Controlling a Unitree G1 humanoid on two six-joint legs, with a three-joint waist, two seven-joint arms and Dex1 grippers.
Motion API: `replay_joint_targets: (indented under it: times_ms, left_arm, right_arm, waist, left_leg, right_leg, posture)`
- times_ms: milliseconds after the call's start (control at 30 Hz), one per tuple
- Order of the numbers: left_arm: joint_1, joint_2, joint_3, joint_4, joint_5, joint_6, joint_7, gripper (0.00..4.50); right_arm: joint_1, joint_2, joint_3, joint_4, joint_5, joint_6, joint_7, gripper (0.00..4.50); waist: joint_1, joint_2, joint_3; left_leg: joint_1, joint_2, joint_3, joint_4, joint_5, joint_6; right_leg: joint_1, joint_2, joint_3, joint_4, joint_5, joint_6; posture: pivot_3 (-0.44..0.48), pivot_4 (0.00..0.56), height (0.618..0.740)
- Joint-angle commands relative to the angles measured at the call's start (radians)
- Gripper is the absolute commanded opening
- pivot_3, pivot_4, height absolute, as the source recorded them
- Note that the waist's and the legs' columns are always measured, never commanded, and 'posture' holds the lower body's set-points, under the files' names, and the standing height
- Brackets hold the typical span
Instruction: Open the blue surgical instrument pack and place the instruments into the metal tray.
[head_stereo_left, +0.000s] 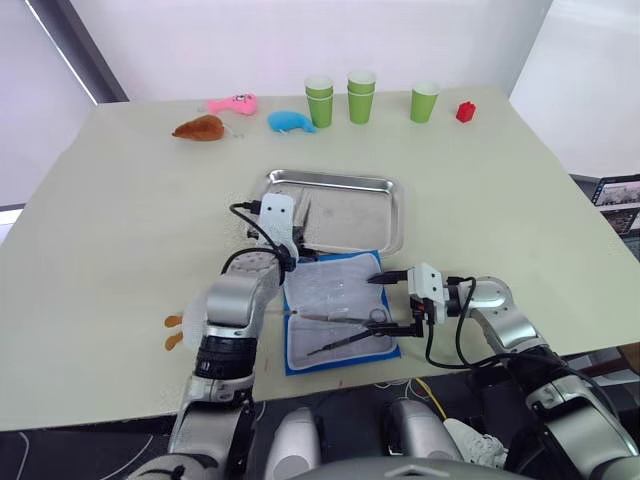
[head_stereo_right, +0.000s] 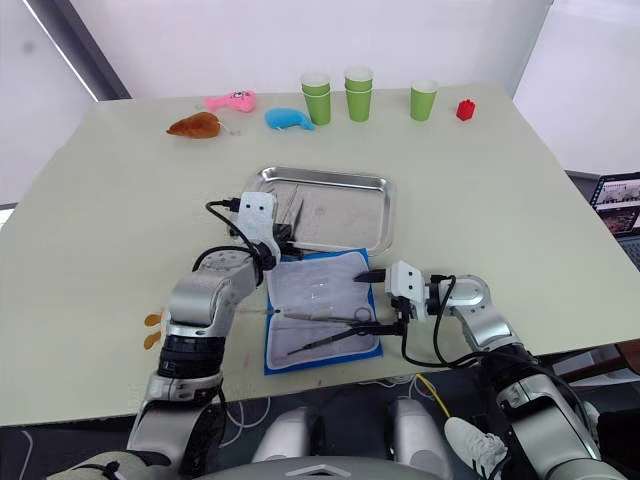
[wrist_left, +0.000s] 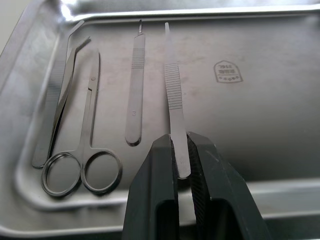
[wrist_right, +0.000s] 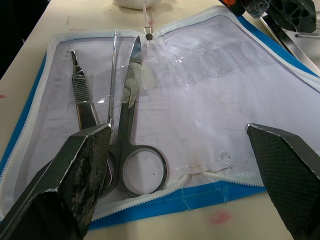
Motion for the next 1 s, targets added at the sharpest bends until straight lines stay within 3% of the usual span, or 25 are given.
replay_joint_targets:
  times_ms: [33,100,433,800,1000]
  left_arm:
    - [-0.020,0.002,-0.004,0.005,0.016,0.002,-0.001,0.08]
    - [-0.019,-0.005,-0.005,0.007,0.019,0.008,0.002,0.08]
    - [-0.033,-0.013,0.004,0.005,0.039,0.006,0.015,4.18]
    - [0.002,0.067,-0.003,-0.128,0.015,-0.002,-0.086,4.18]
    - [0.082,0.166,0.002,-0.219,-0.046,-0.135,-0.276,4.18]
  right_arm:
    - [0.051,-0.013,0.070,0.093,-0.115,0.027,-0.011,4.50]
    - [0.052,-0.013,0.069,0.091,-0.114,0.028,-0.013,4.50]
    - [0.053,-0.020,0.059,0.091,-0.110,0.029,-0.019,4.50]
    - [0.055,-0.012,0.065,0.087,-0.111,0.034,-0.022,4.50]
    - [0.054,-0.010,0.066,0.089,-0.111,0.033,-0.020,4.50]
  waist:
    - [-0.001,0.000,0.000]
    - [-0.001,0.000,0.000]
    - [-0.001,0.000,0.000]
    - [-0.002,0.000,0.000]
    - [-0.006,0.000,0.000]
  left_leg:
    - [0.000,0.000,0.000,0.000,0.000,0.000]
    - [0.000,0.000,0.000,0.000,0.000,0.000]
    - [0.000,0.000,0.000,0.000,0.000,0.000]
    - [0.000,0.000,0.000,0.000,0.000,0.000]
    - [0.000,0.000,0.000,0.000,0.000,0.000]
  right_leg:
    - [0.000,0.000,0.000,0.000,0.000,0.000]
    - [0.000,0.000,0.000,0.000,0.000,0.000]
    - [0.000,0.000,0.000,0.000,0.000,0.000]
    - [0.000,0.000,0.000,0.000,0.000,0.000]
    - [0.000,-0.001,0.000,0.000,-0.001,-0.002]
  posture:
    - [0.000,0.150,0.739]
    - [0.000,0.150,0.739]
    - [0.000,0.150,0.739]
    - [0.000,0.150,0.739]
    - [0.000,0.150,0.739]
